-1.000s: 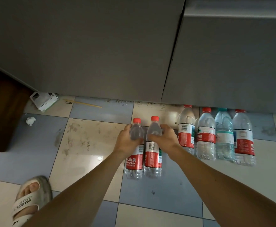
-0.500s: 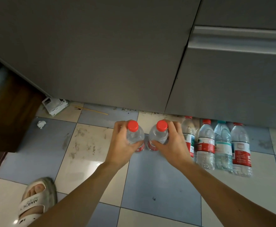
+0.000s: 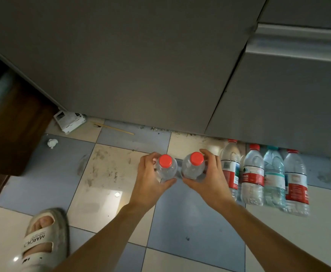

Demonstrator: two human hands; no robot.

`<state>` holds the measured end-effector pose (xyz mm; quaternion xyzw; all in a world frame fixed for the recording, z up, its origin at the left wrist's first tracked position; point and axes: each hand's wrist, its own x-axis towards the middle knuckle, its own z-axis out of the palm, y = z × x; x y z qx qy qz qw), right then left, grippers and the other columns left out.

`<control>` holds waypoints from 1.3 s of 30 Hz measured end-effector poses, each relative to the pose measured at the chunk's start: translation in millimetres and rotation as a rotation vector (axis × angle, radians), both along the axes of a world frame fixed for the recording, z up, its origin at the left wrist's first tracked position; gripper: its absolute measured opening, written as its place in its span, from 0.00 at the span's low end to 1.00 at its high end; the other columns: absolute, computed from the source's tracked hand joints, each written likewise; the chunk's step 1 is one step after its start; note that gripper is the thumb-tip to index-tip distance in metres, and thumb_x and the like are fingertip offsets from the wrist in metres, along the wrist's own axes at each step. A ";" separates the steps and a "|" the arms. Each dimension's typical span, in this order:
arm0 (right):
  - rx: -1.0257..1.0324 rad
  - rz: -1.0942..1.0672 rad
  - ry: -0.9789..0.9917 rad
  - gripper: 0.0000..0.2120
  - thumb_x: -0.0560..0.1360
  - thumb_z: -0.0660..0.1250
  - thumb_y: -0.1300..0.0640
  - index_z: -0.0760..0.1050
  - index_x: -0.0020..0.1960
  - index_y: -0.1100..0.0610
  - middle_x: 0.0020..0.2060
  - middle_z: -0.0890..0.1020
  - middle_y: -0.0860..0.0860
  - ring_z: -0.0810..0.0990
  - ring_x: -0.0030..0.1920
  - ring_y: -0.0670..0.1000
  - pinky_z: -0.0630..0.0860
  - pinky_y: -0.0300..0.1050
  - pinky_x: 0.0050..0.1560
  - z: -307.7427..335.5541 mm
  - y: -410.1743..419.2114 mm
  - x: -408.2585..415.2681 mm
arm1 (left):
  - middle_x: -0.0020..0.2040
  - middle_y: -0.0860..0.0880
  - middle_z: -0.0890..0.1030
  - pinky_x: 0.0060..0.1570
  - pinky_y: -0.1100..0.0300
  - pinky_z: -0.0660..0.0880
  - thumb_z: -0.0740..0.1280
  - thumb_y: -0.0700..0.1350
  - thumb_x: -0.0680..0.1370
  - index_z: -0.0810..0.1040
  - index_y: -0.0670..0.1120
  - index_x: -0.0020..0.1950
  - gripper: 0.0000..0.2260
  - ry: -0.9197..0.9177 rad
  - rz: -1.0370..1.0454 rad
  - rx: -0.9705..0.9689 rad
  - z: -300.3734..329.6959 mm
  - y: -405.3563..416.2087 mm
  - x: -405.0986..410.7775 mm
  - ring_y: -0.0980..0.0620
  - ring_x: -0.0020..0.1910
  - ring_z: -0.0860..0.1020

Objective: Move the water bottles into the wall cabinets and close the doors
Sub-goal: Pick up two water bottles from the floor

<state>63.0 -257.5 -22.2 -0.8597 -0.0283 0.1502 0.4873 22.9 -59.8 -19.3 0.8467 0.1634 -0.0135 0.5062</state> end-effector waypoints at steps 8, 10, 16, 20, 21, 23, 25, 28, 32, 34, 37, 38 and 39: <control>0.237 -0.112 0.256 0.39 0.65 0.83 0.61 0.68 0.70 0.48 0.58 0.80 0.43 0.80 0.57 0.40 0.78 0.29 0.46 -36.4 4.4 -5.8 | 0.59 0.54 0.78 0.54 0.67 0.76 0.82 0.38 0.67 0.72 0.54 0.65 0.32 0.088 0.039 -0.300 -21.5 -3.1 -2.6 0.55 0.60 0.77; 0.248 -0.151 0.260 0.36 0.66 0.83 0.59 0.71 0.69 0.49 0.57 0.81 0.44 0.81 0.57 0.45 0.80 0.34 0.48 -39.5 8.0 -3.5 | 0.59 0.51 0.79 0.56 0.61 0.78 0.82 0.38 0.68 0.73 0.49 0.67 0.32 0.081 0.044 -0.323 -24.2 -5.5 2.5 0.53 0.59 0.79; 0.254 -0.230 0.270 0.32 0.65 0.83 0.53 0.74 0.66 0.47 0.54 0.83 0.45 0.82 0.57 0.49 0.81 0.49 0.58 -27.0 11.2 -8.9 | 0.55 0.48 0.82 0.56 0.55 0.81 0.82 0.44 0.68 0.76 0.47 0.64 0.28 0.073 0.081 -0.297 -16.5 -9.9 1.9 0.49 0.56 0.81; 0.252 -0.223 0.265 0.32 0.64 0.84 0.50 0.75 0.64 0.46 0.53 0.84 0.43 0.83 0.55 0.46 0.82 0.44 0.55 14.1 13.6 -10.8 | 0.53 0.48 0.83 0.57 0.48 0.81 0.81 0.44 0.69 0.76 0.46 0.63 0.25 0.058 0.063 -0.309 16.4 -4.6 -2.4 0.48 0.55 0.82; 0.250 -0.224 0.257 0.31 0.64 0.84 0.50 0.75 0.63 0.44 0.52 0.84 0.41 0.83 0.54 0.45 0.82 0.39 0.52 31.9 14.7 -11.4 | 0.53 0.49 0.84 0.56 0.50 0.82 0.82 0.45 0.69 0.77 0.46 0.62 0.25 0.055 0.057 -0.304 30.4 -2.7 -3.6 0.49 0.54 0.82; 0.249 -0.240 0.240 0.28 0.65 0.83 0.50 0.74 0.59 0.38 0.49 0.83 0.34 0.82 0.51 0.38 0.78 0.30 0.43 75.5 16.1 -12.6 | 0.52 0.51 0.84 0.53 0.58 0.82 0.82 0.47 0.69 0.77 0.48 0.62 0.25 0.048 0.041 -0.287 67.3 0.5 -3.8 0.50 0.54 0.82; 0.263 -0.252 0.224 0.28 0.66 0.83 0.52 0.74 0.60 0.39 0.49 0.83 0.34 0.82 0.51 0.37 0.78 0.30 0.43 126.8 18.3 -14.0 | 0.52 0.53 0.84 0.50 0.65 0.80 0.82 0.49 0.68 0.77 0.50 0.62 0.26 0.051 0.022 -0.282 115.7 6.7 -2.1 0.52 0.54 0.82; 0.270 -0.258 0.204 0.30 0.66 0.83 0.53 0.75 0.65 0.45 0.54 0.84 0.42 0.82 0.54 0.43 0.78 0.35 0.50 215.6 22.7 -18.6 | 0.53 0.57 0.84 0.50 0.69 0.77 0.83 0.49 0.67 0.77 0.52 0.62 0.27 0.054 -0.028 -0.259 203.3 18.5 -0.4 0.57 0.55 0.81; 0.283 -0.274 0.174 0.29 0.67 0.82 0.55 0.75 0.64 0.46 0.52 0.84 0.41 0.82 0.52 0.41 0.77 0.32 0.48 349.9 20.8 -29.0 | 0.51 0.59 0.83 0.50 0.70 0.76 0.83 0.48 0.67 0.78 0.55 0.59 0.24 0.014 -0.092 -0.216 348.5 29.9 1.2 0.61 0.53 0.80; 0.295 -0.282 0.156 0.27 0.67 0.82 0.56 0.75 0.61 0.42 0.50 0.84 0.36 0.82 0.50 0.37 0.77 0.28 0.44 419.4 19.9 -36.2 | 0.51 0.57 0.84 0.51 0.66 0.78 0.83 0.48 0.67 0.79 0.54 0.58 0.23 -0.014 -0.122 -0.198 424.5 37.6 0.6 0.58 0.52 0.81; 0.297 -0.289 0.130 0.27 0.67 0.82 0.55 0.76 0.62 0.44 0.52 0.84 0.39 0.82 0.52 0.37 0.77 0.28 0.45 519.2 15.4 -44.7 | 0.48 0.59 0.85 0.45 0.71 0.76 0.83 0.46 0.67 0.80 0.56 0.53 0.19 -0.047 -0.159 -0.181 527.8 47.4 -0.3 0.60 0.48 0.83; 0.293 -0.291 0.124 0.28 0.67 0.82 0.54 0.76 0.63 0.46 0.53 0.84 0.40 0.82 0.52 0.37 0.77 0.30 0.47 552.1 13.5 -47.6 | 0.47 0.62 0.84 0.43 0.74 0.74 0.83 0.46 0.67 0.80 0.57 0.52 0.19 -0.060 -0.163 -0.171 561.0 49.8 -1.7 0.63 0.47 0.82; 0.290 -0.294 0.115 0.28 0.67 0.82 0.53 0.76 0.63 0.46 0.53 0.84 0.40 0.82 0.53 0.37 0.78 0.32 0.49 584.8 12.6 -50.2 | 0.47 0.65 0.83 0.42 0.77 0.72 0.84 0.47 0.66 0.79 0.59 0.51 0.20 -0.076 -0.165 -0.166 592.8 52.1 -3.4 0.67 0.47 0.80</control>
